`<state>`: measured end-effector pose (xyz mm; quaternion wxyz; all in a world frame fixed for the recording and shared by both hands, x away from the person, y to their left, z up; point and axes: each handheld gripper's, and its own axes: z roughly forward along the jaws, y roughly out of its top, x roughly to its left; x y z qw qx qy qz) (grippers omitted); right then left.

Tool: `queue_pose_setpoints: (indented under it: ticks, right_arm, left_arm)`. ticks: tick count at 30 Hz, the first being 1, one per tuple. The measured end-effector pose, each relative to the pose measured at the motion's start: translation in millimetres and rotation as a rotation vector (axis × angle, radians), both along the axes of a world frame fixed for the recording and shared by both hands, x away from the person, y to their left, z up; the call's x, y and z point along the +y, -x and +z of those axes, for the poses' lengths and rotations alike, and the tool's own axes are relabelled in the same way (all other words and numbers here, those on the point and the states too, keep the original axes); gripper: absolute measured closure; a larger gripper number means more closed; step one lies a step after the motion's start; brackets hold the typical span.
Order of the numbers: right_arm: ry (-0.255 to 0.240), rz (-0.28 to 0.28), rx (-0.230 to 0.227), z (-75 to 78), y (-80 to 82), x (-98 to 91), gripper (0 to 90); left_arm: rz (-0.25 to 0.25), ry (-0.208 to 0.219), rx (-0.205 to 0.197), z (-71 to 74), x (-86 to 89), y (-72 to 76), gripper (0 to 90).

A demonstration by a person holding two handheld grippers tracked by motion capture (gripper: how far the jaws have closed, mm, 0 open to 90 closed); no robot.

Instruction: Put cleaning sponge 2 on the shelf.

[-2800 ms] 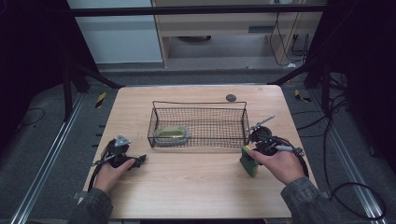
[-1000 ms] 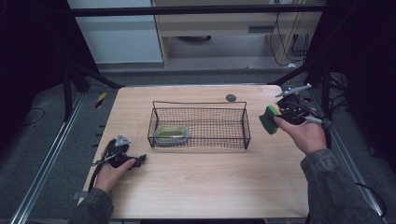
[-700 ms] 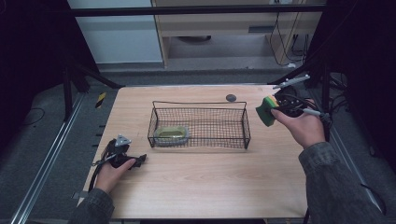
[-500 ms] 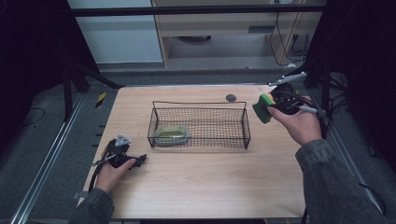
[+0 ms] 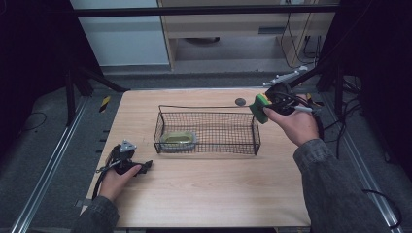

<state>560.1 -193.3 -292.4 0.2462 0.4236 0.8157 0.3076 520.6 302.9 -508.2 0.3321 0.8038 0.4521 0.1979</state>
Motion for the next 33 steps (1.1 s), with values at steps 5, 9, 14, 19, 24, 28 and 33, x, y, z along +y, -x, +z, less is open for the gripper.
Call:
queue_pose_setpoints:
  ticks: [5,9,14,19,24,28,33]
  right_arm:
    - [-0.003,0.011,0.005,-7.7,-4.9,8.5,64.6]
    - [-0.001,0.012,0.011,-11.6,-8.4,10.3,64.6]
    - [0.000,0.014,0.015,-15.7,-14.1,12.2,64.6]
    - [0.000,0.022,0.019,-17.9,-17.4,14.4,64.6]
    - [0.011,0.028,0.031,-22.1,-21.2,16.8,64.5]
    - [0.018,0.040,0.037,-26.8,-24.5,20.4,64.5]
    - [0.020,0.047,0.049,-35.3,-29.9,23.5,64.5]
  left_arm:
    - [0.000,0.000,0.000,0.0,0.0,-0.2,0.0]
    - [0.001,0.000,-0.001,0.0,-0.1,-0.2,0.0]
    - [0.001,0.000,-0.001,0.0,-0.2,-0.4,0.0]
    - [0.002,0.000,-0.001,0.0,-0.3,-0.6,0.0]
    - [0.002,-0.001,-0.001,0.0,-0.3,-0.8,0.0]
    - [0.002,0.000,-0.001,0.0,-0.3,-0.9,0.0]
    - [0.002,0.001,0.000,0.0,-0.4,-0.9,0.0]
